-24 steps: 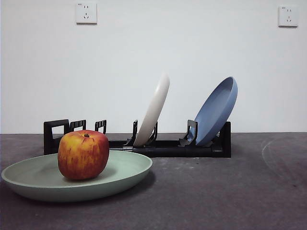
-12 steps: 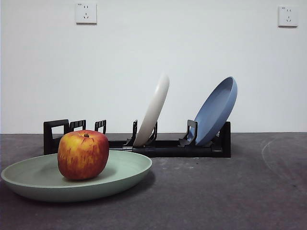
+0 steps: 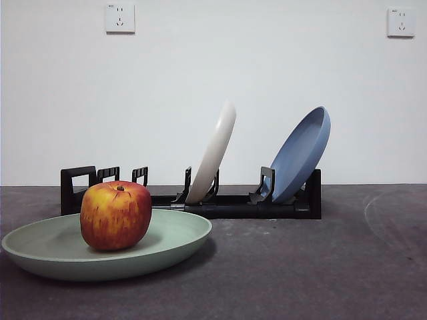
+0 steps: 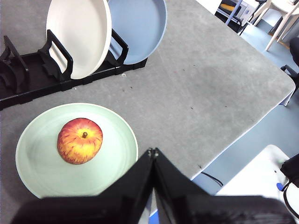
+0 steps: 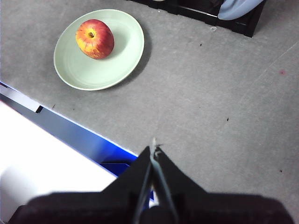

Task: Take the green plate from the plate rack,put the plate on the table,take the apple from the table,put the apple in the plate

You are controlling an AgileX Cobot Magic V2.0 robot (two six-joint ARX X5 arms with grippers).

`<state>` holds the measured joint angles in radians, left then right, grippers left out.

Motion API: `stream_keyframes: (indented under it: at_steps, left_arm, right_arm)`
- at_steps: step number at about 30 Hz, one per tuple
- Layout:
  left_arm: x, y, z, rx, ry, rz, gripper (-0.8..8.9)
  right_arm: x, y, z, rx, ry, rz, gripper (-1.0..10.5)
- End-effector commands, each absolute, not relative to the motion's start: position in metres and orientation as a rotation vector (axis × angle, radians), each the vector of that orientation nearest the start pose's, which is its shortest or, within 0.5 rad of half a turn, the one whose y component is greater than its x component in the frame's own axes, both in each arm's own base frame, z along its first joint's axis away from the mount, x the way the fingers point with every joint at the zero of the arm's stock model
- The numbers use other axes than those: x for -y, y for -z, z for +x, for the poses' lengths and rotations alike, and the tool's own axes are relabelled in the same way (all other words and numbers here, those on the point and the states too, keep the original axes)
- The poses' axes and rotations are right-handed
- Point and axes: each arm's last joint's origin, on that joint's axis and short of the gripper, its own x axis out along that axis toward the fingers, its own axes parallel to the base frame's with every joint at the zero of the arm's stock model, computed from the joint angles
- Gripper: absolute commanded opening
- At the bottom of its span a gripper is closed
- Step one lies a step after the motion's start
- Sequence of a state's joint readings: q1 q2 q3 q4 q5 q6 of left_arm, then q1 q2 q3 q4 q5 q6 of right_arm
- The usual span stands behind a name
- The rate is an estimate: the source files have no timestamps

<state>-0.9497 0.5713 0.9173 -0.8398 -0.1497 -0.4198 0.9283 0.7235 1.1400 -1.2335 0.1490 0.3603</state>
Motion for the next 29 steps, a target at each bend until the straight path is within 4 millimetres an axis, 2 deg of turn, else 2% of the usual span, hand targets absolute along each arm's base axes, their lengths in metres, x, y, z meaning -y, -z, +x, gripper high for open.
stream_keyframes:
  at_steps: [1,8,13,16,21,24,29]
  left_arm:
    - [0.076,-0.339,0.059,-0.593,0.673,-0.118,-0.03]
    - [0.083,-0.336,0.065,-0.625,0.662,-0.096,-0.03]
    - [0.073,-0.340,0.067,-0.562,0.617,-0.110,-0.03]
    - [0.060,-0.350,0.070,-0.444,0.549,-0.160,-0.03]
    - [0.035,-0.362,0.075,-0.166,0.336,-0.254,-0.03]
    - [0.022,-0.351,0.076,-0.060,0.213,-0.279,-0.03]
    - [0.013,-0.309,0.082,0.095,0.203,-0.227,-0.03]
  right_arm:
    - [-0.068,-0.360,0.056,-0.836,-0.583,-0.091,-0.2]
    - [-0.068,-0.360,0.056,-0.836,-0.583,-0.091,-0.2]
    - [-0.068,-0.360,0.056,-0.836,-0.583,-0.091,-0.2]
    - [-0.068,-0.360,0.056,-0.837,-0.583,-0.092,-0.2]
    - [-0.068,-0.360,0.056,-0.837,-0.583,-0.092,-0.2]
    - [-0.068,-0.360,0.056,-0.837,-0.583,-0.092,-0.2]
    - [-0.068,-0.360,0.056,-0.838,-0.583,-0.092,-0.2]
